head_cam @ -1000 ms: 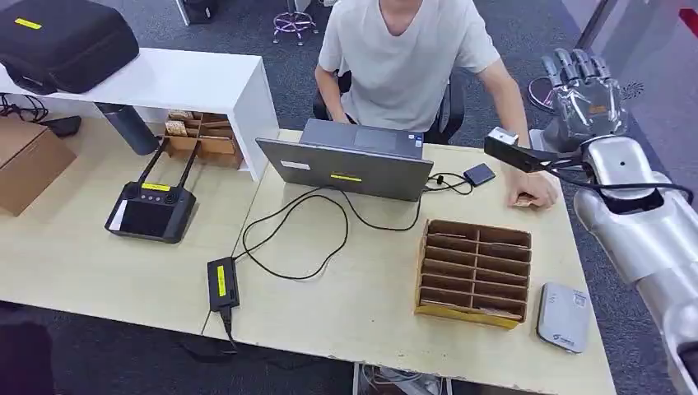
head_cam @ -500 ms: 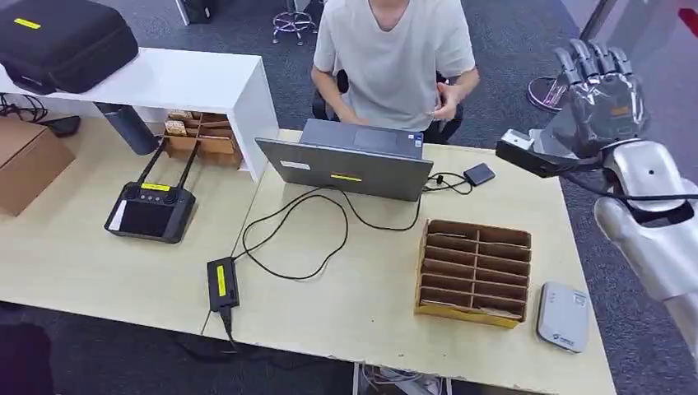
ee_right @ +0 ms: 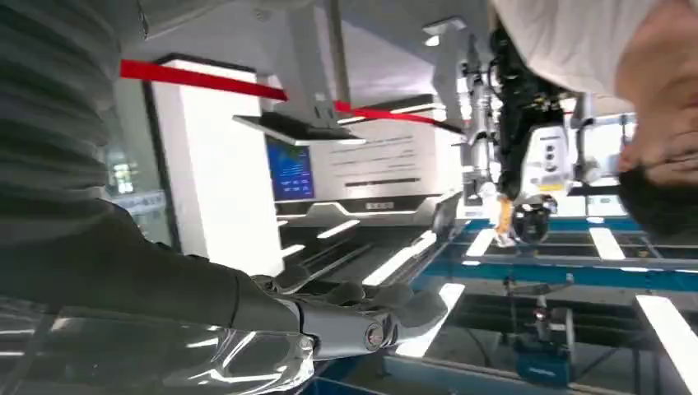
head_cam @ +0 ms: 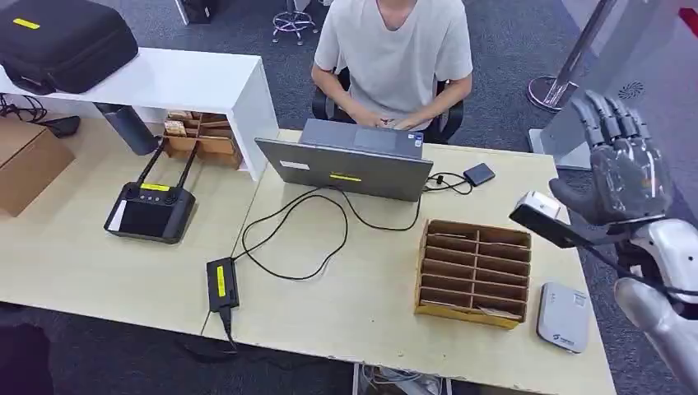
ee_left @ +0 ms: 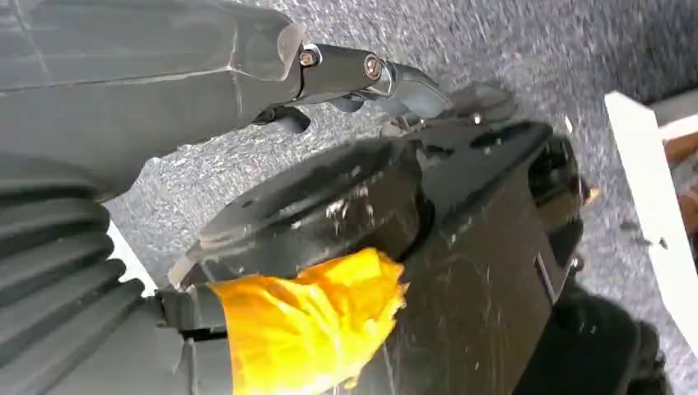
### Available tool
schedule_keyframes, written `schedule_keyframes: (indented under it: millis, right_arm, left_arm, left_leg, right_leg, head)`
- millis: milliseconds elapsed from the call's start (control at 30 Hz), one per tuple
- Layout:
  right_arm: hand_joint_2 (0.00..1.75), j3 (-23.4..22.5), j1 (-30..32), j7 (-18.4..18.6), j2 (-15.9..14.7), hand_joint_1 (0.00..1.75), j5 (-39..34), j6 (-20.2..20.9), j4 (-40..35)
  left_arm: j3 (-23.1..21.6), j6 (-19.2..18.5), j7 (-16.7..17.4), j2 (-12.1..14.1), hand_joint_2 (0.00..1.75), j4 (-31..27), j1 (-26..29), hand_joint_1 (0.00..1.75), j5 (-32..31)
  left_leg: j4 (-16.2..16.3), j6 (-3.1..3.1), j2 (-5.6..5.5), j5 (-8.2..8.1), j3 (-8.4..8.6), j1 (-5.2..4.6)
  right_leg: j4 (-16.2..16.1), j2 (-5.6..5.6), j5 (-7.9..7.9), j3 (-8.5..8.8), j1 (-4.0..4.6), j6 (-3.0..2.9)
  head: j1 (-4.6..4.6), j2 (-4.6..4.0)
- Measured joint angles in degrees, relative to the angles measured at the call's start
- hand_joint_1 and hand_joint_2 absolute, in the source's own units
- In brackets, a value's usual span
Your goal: Pass the card to the sensor for recognition and then transmit it.
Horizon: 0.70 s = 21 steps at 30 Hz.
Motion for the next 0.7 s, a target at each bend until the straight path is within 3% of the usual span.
schedule_keyframes:
  millis: [200, 433, 467, 567, 600, 700]
  right_arm:
    - [1.75, -6.58, 14.95, -3.45, 2.23, 0.0, -0.79, -5.9, -8.39]
    - [1.75, -10.81, 26.03, -5.77, 5.75, 0.0, -4.43, -6.41, -14.2]
    - [0.0, -11.32, 27.26, -5.68, 6.06, 0.0, -6.13, -4.47, -15.03]
    - [0.0, -12.47, 30.45, -5.66, 6.4, 0.0, -10.57, -0.88, -17.19]
    - [1.75, -12.81, 31.34, -5.88, 6.47, 0.0, -12.16, -0.04, -17.77]
    - [1.75, -13.7, 33.86, -6.27, 6.73, 0.0, -14.58, 2.41, -19.65]
  left_arm:
    - [0.9, 3.41, -0.07, -0.17, 0.0, -2.17, 1.25, 0.0, 1.81]
    - [1.49, 6.75, -0.07, 0.29, 0.0, -5.61, 2.05, 0.0, 2.73]
    - [1.49, 7.3, -0.02, 0.37, 0.0, -6.17, 2.12, 0.0, 2.99]
    - [1.49, 8.13, 0.0, 0.79, 0.0, -7.3, 2.34, 0.0, 3.71]
    - [1.49, 8.33, 0.0, 0.83, 0.0, -7.61, 2.42, 0.0, 3.8]
    - [1.51, 8.85, 0.0, 1.18, 0.0, -8.44, 2.67, 0.0, 4.33]
  left_leg:
    - [-0.01, 0.0, -0.04, 0.0, -0.04, 0.02]
    - [-0.02, 0.0, -0.02, 0.0, -0.03, 0.01]
    - [-0.02, 0.0, -0.02, 0.0, -0.03, 0.01]
    - [-0.02, 0.0, 0.01, 0.0, -0.03, 0.0]
    - [-0.02, 0.0, 0.0, 0.0, -0.03, 0.0]
    - [-0.02, -0.01, 0.02, 0.0, -0.03, 0.0]
  right_leg:
    - [0.0, -0.09, -0.05, 0.01, 0.01, -0.02]
    - [0.01, -0.07, -0.06, -0.01, 0.0, -0.02]
    - [0.01, -0.07, -0.06, -0.01, 0.0, -0.02]
    - [0.0, -0.04, -0.06, -0.01, 0.0, -0.02]
    - [0.0, -0.05, -0.06, -0.01, 0.0, -0.02]
    - [0.0, -0.02, -0.06, -0.01, 0.0, -0.02]
  head:
    - [0.02, 0.0]
    - [0.0, 0.0]
    - [-0.04, 0.0]
    - [-0.02, 0.0]
    - [0.0, 0.0]
    - [-0.02, 0.0]
